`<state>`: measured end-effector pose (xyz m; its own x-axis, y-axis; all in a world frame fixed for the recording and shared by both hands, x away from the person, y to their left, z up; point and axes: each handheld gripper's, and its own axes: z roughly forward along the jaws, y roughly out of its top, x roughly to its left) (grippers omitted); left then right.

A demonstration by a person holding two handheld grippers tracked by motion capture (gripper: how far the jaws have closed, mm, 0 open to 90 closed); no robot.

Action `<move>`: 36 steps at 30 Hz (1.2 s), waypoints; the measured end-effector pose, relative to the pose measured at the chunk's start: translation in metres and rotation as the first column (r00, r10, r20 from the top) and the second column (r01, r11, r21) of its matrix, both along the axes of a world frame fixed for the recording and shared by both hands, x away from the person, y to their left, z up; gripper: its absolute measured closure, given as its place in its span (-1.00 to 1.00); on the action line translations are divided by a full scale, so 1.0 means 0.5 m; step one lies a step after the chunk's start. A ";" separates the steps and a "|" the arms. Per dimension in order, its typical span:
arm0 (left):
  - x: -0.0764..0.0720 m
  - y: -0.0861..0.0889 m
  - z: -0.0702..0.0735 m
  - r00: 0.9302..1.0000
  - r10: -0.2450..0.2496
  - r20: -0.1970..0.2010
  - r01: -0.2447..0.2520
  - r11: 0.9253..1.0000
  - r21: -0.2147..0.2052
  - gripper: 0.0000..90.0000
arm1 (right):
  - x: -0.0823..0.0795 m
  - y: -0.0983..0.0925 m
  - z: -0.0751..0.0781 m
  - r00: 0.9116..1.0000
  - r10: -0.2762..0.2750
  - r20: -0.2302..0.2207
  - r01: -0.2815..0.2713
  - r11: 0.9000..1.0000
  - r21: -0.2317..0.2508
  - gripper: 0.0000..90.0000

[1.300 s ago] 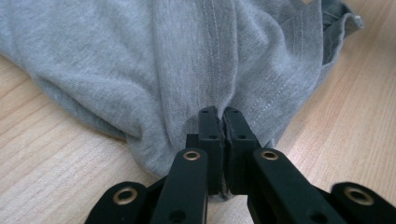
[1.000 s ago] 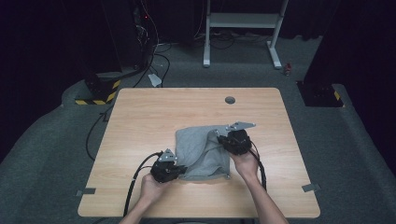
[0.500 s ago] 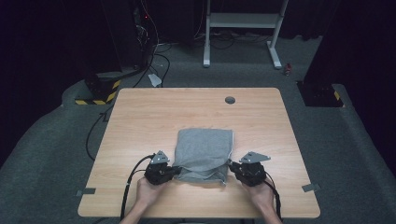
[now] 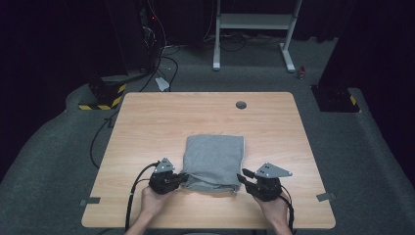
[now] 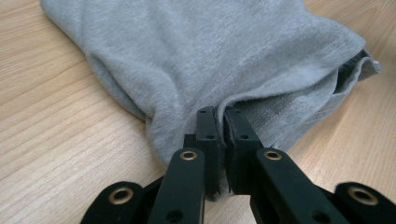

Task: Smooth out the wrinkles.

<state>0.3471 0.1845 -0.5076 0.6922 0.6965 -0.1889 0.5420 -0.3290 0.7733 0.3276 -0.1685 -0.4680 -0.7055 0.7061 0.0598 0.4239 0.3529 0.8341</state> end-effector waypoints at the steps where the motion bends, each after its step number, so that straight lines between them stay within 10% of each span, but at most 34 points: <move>1: 0.000 0.002 0.000 1.000 -0.001 0.000 0.001 1.000 0.002 0.88 | 0.000 0.004 -0.006 1.000 0.007 -0.021 -0.008 1.000 -0.025 0.72; 5: -0.002 0.009 0.001 1.000 -0.002 0.004 0.002 1.000 0.013 0.87 | 0.013 0.016 -0.048 0.994 0.001 -0.111 -0.014 0.993 -0.115 0.90; 11: -0.019 0.019 0.007 1.000 -0.017 0.025 0.016 0.999 0.028 0.87 | 0.018 0.025 -0.050 0.994 -0.069 -0.088 0.065 0.997 -0.046 0.83; 17: -0.043 0.026 0.025 1.000 -0.017 0.010 0.016 0.997 0.082 0.74 | 0.025 0.073 -0.083 0.981 0.008 -0.194 -0.045 0.981 -0.190 0.75; 19: -0.044 0.036 0.027 1.000 -0.014 -0.004 0.015 0.998 0.061 0.67 | 0.022 0.064 -0.082 0.977 -0.002 -0.211 -0.035 0.985 -0.169 0.73; 26: -0.040 0.048 0.061 0.999 0.009 0.031 -0.008 1.000 -0.015 0.28 | 0.024 0.051 -0.031 0.993 -0.047 -0.113 0.033 0.993 -0.117 0.62; 31: -0.021 0.011 0.082 0.994 0.030 0.100 -0.036 0.998 0.058 0.18 | 0.046 0.084 -0.024 0.995 -0.062 -0.081 0.052 0.992 -0.119 0.50; 36: 0.028 -0.040 0.046 0.999 0.009 0.035 -0.013 0.993 0.117 0.16 | 0.050 0.121 -0.048 0.993 -0.077 -0.094 0.061 0.984 -0.168 0.35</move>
<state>0.3613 0.1645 -0.4846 0.6891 0.7201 -0.0818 0.5200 -0.4127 0.7478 0.3524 -0.1082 -0.4922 -0.6511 0.7590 0.0059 0.5299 0.4490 0.7194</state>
